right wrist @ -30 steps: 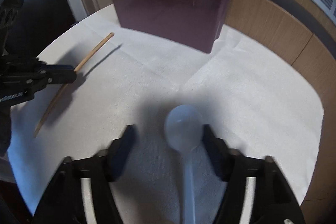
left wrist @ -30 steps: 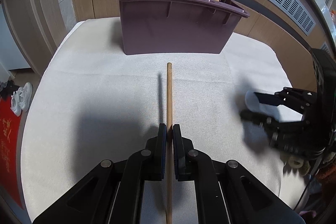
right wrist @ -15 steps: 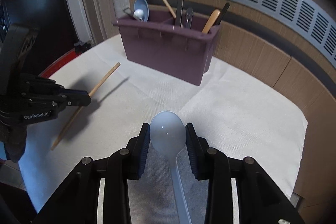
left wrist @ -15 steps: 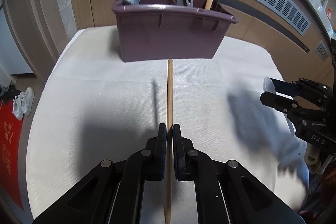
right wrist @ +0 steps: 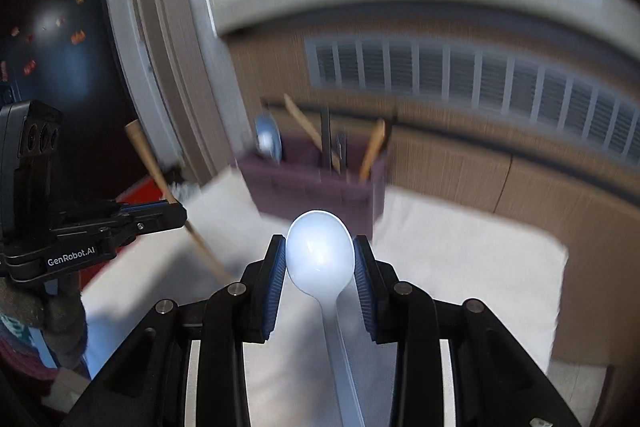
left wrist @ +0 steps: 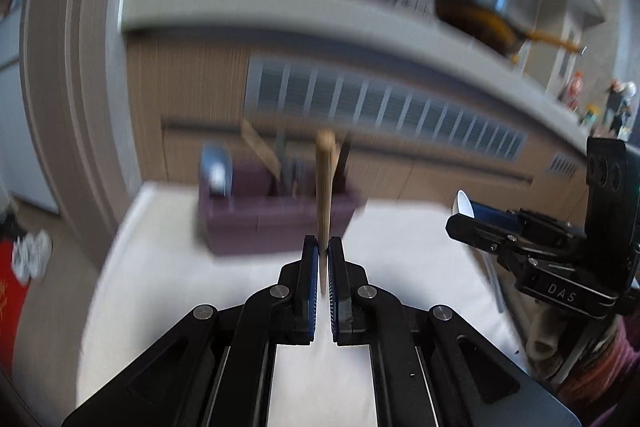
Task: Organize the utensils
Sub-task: 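Carry the chopstick and white spoon to the caddy and release both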
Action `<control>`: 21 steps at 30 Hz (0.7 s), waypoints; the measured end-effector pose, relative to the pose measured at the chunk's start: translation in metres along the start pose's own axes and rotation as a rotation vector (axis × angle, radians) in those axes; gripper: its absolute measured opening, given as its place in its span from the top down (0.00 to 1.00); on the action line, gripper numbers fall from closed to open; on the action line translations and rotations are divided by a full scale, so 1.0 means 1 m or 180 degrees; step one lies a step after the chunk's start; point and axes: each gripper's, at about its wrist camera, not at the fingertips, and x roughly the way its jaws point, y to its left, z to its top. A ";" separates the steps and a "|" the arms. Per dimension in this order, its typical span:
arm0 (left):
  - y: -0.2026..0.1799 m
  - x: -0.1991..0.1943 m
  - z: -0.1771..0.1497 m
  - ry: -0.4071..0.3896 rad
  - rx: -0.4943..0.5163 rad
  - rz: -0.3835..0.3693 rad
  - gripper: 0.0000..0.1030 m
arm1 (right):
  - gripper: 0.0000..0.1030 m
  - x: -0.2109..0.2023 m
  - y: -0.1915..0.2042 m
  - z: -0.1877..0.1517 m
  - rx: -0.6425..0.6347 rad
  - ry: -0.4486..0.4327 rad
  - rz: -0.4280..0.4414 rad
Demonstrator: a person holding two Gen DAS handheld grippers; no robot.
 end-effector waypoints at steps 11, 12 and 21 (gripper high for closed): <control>0.000 -0.042 0.115 -0.0776 0.0170 0.0014 0.95 | 0.69 -0.073 0.009 0.120 -0.0015 -0.1312 0.0161; 0.003 -0.039 0.117 -0.0765 0.0163 0.0027 0.95 | 0.69 -0.070 0.009 0.125 -0.0018 -0.1371 0.0169; 0.056 0.038 0.109 -0.0304 -0.0065 0.0078 0.95 | 0.69 0.002 0.000 0.143 0.0103 -0.1558 0.0392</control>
